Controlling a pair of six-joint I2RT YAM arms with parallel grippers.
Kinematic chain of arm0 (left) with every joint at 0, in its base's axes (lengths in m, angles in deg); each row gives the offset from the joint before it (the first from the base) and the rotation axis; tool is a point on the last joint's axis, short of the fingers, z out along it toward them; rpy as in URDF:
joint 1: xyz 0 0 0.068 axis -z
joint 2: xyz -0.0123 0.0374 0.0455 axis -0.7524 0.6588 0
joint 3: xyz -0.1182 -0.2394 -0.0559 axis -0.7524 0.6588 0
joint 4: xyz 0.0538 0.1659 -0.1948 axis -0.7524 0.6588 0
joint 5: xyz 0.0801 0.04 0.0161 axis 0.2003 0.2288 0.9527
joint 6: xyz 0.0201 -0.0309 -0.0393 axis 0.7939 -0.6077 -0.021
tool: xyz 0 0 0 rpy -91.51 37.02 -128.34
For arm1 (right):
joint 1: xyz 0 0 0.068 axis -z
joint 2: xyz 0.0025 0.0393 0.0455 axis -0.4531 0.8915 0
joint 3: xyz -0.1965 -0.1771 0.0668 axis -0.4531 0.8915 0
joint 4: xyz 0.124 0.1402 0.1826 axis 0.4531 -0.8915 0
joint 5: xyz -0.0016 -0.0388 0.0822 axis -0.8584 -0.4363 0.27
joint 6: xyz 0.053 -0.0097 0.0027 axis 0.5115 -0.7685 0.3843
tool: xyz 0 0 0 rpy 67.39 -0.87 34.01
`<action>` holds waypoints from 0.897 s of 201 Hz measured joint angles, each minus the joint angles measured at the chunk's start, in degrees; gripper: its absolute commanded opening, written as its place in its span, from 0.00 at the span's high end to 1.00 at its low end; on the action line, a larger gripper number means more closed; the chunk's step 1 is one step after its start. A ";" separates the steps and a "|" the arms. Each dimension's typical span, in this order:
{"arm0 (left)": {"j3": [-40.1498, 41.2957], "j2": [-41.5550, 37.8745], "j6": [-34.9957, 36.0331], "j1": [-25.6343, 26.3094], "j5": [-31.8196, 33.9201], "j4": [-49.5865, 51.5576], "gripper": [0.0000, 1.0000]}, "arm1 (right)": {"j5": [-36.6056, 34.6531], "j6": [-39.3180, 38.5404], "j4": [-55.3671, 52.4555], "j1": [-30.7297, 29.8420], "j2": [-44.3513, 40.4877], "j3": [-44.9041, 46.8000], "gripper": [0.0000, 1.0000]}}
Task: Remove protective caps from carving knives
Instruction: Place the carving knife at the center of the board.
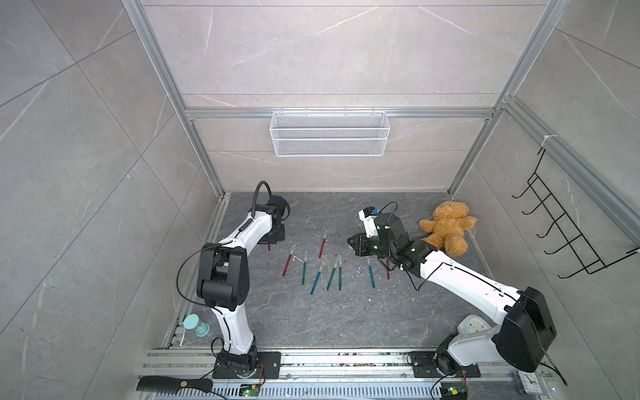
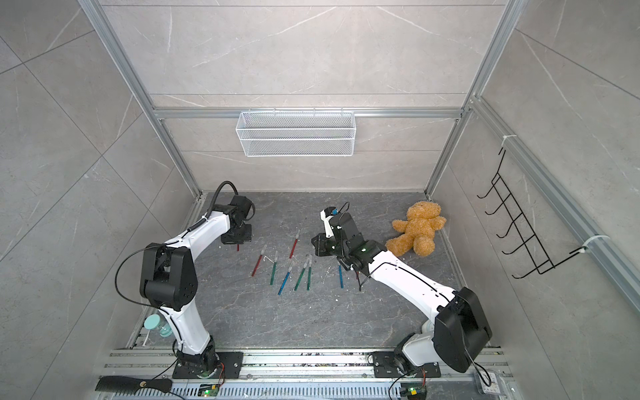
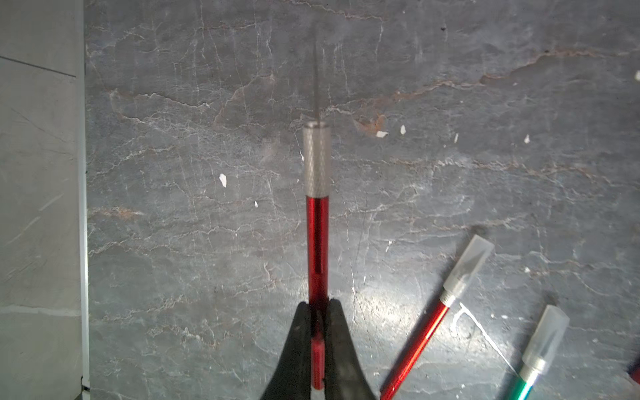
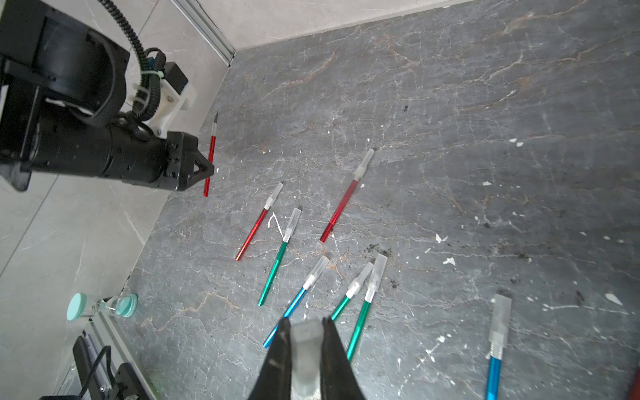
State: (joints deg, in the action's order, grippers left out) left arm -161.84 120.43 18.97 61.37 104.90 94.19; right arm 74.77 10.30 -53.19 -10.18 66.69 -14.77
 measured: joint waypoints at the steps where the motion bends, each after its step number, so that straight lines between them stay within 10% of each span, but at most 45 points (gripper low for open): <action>1: -0.15 0.20 0.11 -0.11 -0.07 0.04 1.00 | 0.00 0.00 0.00 0.00 -0.02 0.02 1.00; 180: -8.37 15.52 6.93 -1.75 -3.89 0.46 1.00 | -0.61 -0.87 1.01 -0.15 -0.02 2.49 1.00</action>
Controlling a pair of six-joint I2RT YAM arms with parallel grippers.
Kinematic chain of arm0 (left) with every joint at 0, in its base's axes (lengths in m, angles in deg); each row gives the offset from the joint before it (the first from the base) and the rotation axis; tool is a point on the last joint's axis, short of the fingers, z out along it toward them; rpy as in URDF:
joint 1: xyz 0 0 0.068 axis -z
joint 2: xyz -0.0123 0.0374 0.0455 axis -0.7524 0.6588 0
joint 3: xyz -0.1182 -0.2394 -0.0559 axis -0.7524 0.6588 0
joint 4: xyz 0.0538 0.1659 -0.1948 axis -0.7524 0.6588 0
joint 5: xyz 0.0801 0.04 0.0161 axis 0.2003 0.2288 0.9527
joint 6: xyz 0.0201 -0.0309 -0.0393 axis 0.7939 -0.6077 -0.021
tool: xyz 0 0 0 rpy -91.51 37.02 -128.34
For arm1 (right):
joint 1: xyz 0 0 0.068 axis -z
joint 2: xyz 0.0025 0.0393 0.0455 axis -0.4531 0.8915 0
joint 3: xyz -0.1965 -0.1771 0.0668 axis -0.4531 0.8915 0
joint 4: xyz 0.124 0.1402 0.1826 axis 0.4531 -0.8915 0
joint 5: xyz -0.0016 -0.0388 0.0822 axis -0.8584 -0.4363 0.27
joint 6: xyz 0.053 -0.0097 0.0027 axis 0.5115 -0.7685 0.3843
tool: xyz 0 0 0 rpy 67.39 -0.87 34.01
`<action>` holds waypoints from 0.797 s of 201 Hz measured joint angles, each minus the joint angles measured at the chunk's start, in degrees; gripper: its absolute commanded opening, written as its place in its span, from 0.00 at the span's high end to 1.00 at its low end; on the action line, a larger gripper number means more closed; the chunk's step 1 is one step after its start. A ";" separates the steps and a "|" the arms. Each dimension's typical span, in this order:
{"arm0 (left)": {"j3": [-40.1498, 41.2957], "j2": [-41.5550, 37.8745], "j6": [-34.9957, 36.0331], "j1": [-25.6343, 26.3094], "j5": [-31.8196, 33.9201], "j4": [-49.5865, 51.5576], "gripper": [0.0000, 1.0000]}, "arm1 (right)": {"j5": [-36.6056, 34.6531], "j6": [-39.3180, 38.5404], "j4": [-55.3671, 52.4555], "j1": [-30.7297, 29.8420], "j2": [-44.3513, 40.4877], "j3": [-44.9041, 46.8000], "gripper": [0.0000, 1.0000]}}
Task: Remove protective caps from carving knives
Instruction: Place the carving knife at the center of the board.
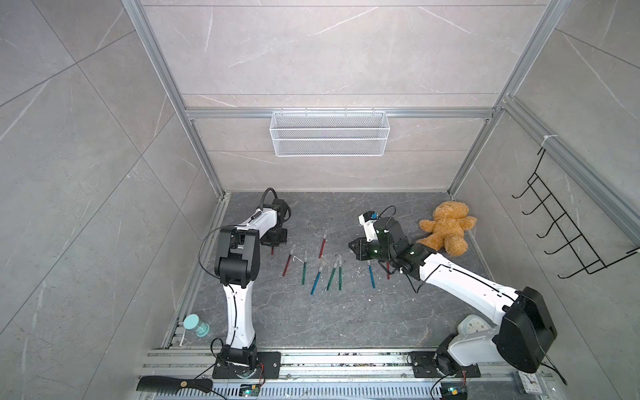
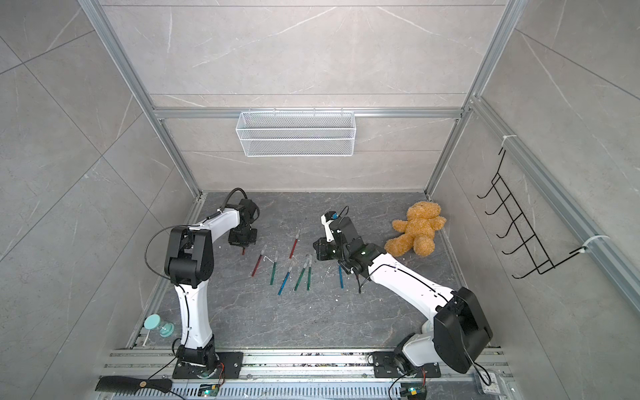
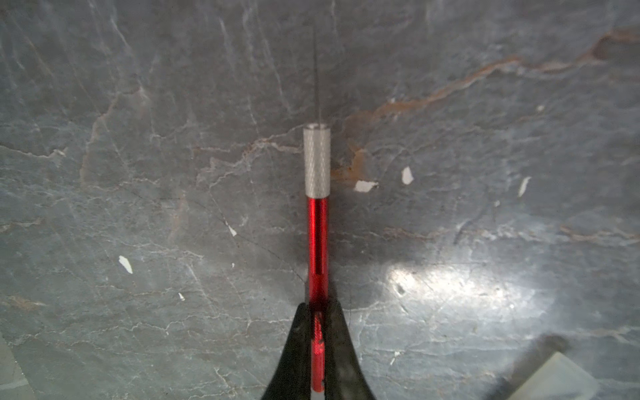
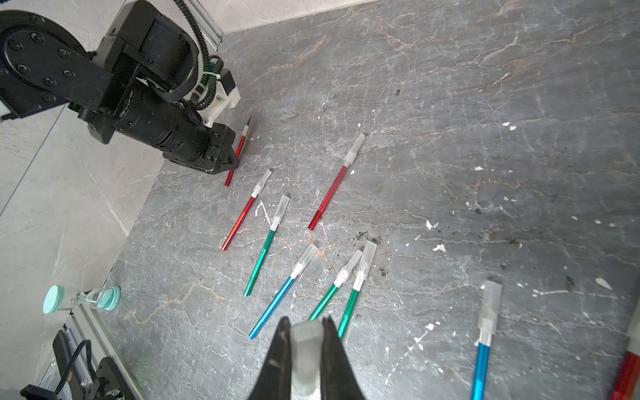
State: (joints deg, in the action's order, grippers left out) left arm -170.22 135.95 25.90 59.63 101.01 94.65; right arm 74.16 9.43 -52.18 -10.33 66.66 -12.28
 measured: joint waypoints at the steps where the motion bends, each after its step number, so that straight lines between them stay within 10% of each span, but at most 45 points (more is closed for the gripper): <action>1: -0.07 0.04 0.02 0.00 0.02 0.00 1.00 | -0.02 0.00 0.00 0.00 0.00 0.02 1.00; 160: -1.05 0.92 1.27 0.00 1.55 0.26 0.72 | -0.94 0.00 -0.02 -0.11 0.44 0.11 1.00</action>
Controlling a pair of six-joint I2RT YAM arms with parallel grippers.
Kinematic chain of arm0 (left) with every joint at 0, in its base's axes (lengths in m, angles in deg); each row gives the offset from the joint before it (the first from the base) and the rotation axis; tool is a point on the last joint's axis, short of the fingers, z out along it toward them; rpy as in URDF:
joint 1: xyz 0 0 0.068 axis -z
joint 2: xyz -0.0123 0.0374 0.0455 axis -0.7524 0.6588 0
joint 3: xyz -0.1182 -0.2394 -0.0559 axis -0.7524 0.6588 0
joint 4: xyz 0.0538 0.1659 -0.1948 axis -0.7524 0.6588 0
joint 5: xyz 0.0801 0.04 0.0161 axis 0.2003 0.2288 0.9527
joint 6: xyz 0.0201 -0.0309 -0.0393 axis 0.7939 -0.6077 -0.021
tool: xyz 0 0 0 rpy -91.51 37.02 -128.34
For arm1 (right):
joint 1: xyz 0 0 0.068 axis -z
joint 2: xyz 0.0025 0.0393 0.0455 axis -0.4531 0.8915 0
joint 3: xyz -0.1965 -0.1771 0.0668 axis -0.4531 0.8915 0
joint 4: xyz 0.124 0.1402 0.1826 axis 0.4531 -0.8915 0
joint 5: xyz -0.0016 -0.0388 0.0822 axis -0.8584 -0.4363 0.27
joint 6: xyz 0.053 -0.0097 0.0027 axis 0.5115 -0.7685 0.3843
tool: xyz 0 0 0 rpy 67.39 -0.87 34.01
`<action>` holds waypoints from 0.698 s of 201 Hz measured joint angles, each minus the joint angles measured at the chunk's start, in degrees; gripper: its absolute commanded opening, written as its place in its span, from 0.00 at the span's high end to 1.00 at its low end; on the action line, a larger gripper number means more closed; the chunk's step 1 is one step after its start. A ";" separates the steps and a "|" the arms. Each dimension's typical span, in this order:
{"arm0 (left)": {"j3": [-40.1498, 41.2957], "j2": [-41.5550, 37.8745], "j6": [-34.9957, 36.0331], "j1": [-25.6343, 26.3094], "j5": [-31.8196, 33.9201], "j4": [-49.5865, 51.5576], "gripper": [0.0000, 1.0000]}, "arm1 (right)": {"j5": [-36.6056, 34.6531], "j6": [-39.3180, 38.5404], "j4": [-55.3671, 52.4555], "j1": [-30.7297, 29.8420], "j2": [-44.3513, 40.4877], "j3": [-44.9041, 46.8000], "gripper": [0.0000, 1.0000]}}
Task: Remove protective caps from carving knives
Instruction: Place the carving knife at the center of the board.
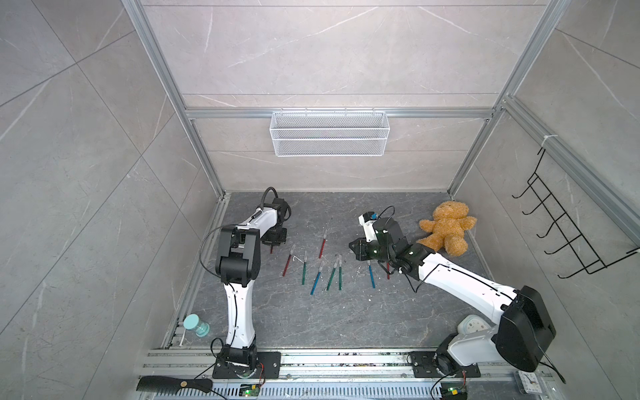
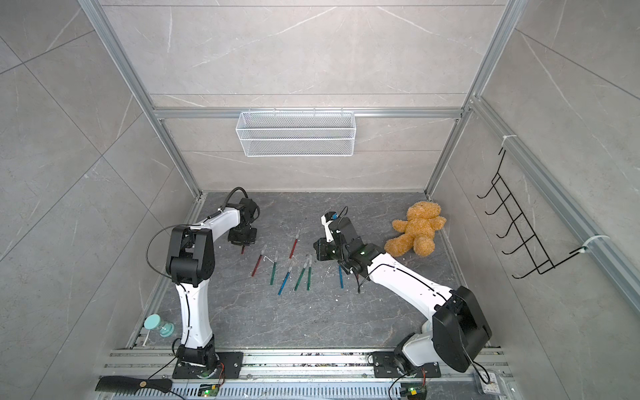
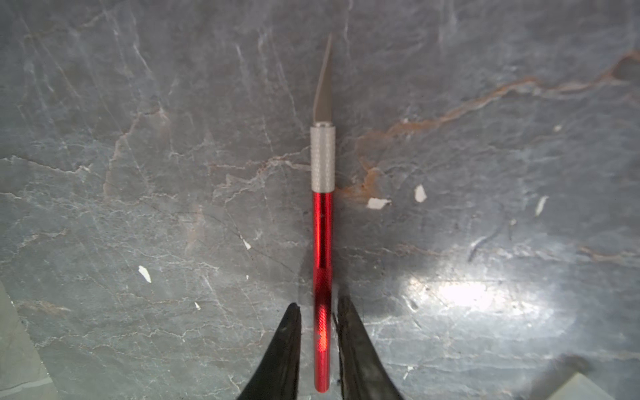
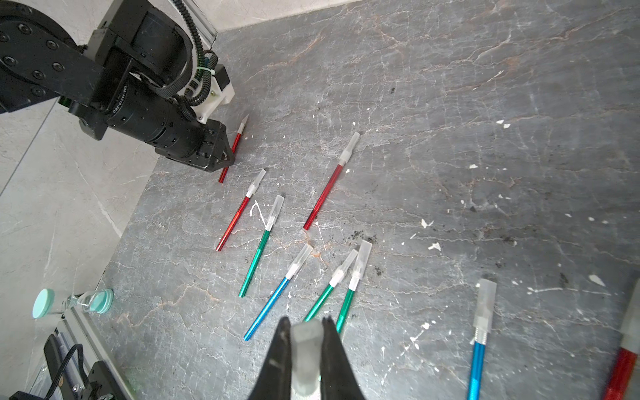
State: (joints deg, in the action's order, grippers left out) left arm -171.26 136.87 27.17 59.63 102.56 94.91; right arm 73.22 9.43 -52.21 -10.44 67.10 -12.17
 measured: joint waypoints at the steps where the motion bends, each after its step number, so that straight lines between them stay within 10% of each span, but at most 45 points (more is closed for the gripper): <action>1: 0.00 0.00 0.00 0.00 0.02 0.00 0.72 | 0.00 0.00 0.00 0.00 0.00 0.00 1.00; 64: 0.59 -4.81 -0.44 0.00 -0.44 0.31 0.50 | -2.62 -0.39 -2.60 0.00 0.31 -1.25 1.00; 88: 1.73 -13.05 -2.05 0.00 -2.14 0.24 0.37 | -6.01 -1.36 -6.78 0.00 1.81 -4.85 1.00; 109: 5.18 -22.69 -4.31 0.07 -4.48 -0.90 0.05 | -9.62 -2.27 -11.06 0.02 4.24 -9.40 1.00; 140: 13.92 -35.89 -8.28 0.17 -8.22 -2.89 0.00 | -14.08 -3.58 -17.11 1.27 9.18 -15.91 1.00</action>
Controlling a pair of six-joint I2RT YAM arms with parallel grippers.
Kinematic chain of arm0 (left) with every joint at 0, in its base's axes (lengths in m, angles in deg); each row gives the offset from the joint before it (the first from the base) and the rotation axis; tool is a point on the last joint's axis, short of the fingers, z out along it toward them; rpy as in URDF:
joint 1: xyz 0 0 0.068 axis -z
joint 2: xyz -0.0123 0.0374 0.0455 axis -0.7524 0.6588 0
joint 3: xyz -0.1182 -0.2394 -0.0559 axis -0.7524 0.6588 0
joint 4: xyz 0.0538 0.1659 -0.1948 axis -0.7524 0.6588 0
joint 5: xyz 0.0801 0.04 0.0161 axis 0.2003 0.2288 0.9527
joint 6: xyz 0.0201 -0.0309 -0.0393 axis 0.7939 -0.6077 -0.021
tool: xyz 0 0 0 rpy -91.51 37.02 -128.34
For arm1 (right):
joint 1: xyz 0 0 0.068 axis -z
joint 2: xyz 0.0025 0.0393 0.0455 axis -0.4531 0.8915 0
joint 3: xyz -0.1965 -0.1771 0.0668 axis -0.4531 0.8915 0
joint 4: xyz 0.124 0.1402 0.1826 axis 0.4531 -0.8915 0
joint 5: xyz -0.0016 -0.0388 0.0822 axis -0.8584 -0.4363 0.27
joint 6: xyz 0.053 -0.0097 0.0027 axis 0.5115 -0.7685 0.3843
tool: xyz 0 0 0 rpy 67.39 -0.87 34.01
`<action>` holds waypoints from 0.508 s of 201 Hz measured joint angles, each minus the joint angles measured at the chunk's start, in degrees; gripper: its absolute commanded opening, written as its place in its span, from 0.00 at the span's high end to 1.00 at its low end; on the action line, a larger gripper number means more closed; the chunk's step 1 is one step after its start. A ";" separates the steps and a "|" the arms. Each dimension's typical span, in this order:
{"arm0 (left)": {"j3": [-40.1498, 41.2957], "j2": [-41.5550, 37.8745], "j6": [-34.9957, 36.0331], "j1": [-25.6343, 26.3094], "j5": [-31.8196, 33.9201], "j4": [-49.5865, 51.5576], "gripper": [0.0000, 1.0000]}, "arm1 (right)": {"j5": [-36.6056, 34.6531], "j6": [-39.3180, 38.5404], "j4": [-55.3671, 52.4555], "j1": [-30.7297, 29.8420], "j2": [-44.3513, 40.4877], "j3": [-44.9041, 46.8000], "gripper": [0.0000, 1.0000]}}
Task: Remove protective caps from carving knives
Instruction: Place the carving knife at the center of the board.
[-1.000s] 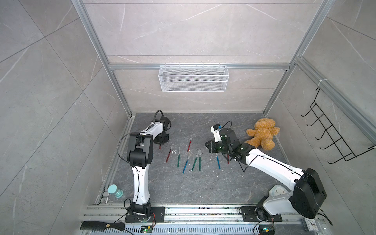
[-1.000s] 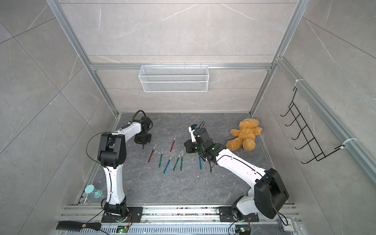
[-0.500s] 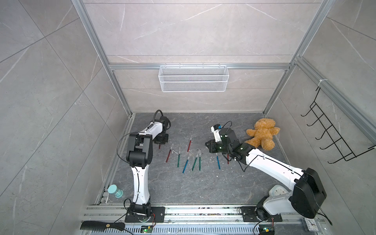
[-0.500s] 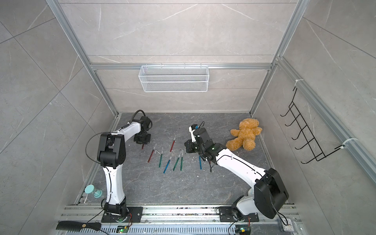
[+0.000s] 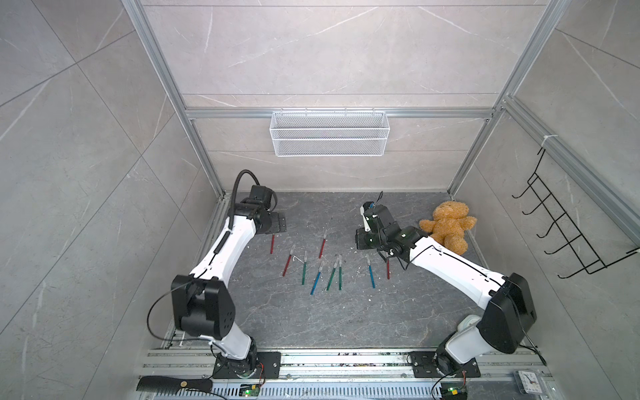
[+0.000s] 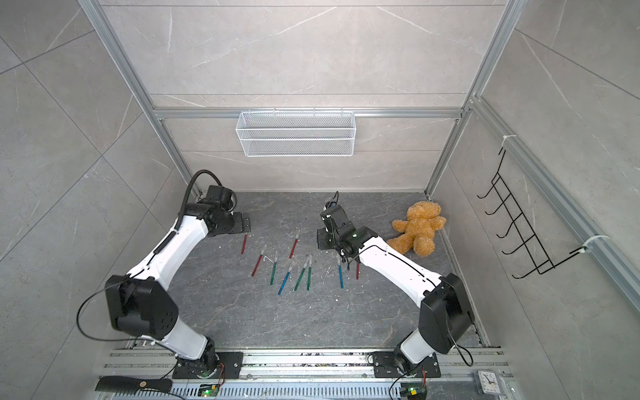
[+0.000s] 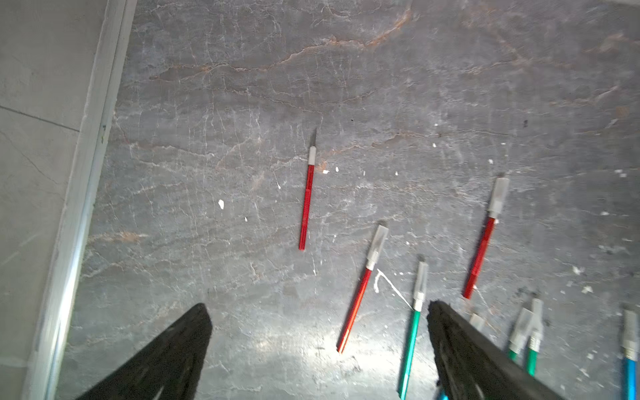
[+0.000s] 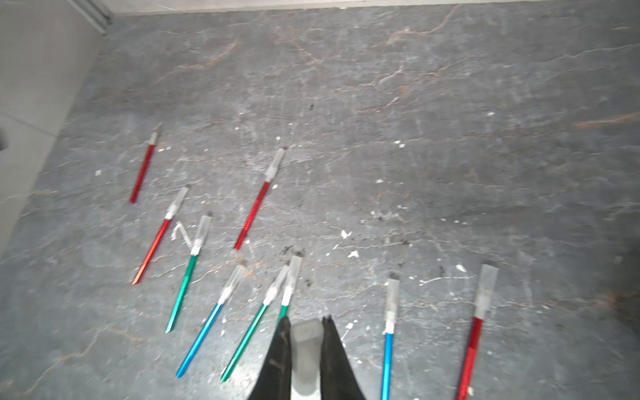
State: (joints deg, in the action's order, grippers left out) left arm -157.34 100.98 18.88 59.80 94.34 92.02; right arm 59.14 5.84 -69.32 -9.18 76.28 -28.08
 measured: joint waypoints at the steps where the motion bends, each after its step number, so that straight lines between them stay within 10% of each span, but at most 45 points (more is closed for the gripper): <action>1: 0.24 -0.33 -0.11 0.00 -0.04 -0.02 0.00 | -0.15 -0.09 -0.24 0.15 0.28 -0.22 1.00; 102: 21.94 -18.82 -7.48 1.18 -6.95 -2.25 0.00 | -0.13 -1.44 -15.21 13.14 22.49 -22.69 1.00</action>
State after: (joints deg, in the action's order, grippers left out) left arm -135.40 82.16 11.41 60.98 87.39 89.77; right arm 59.01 4.40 -84.53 3.96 98.77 -50.77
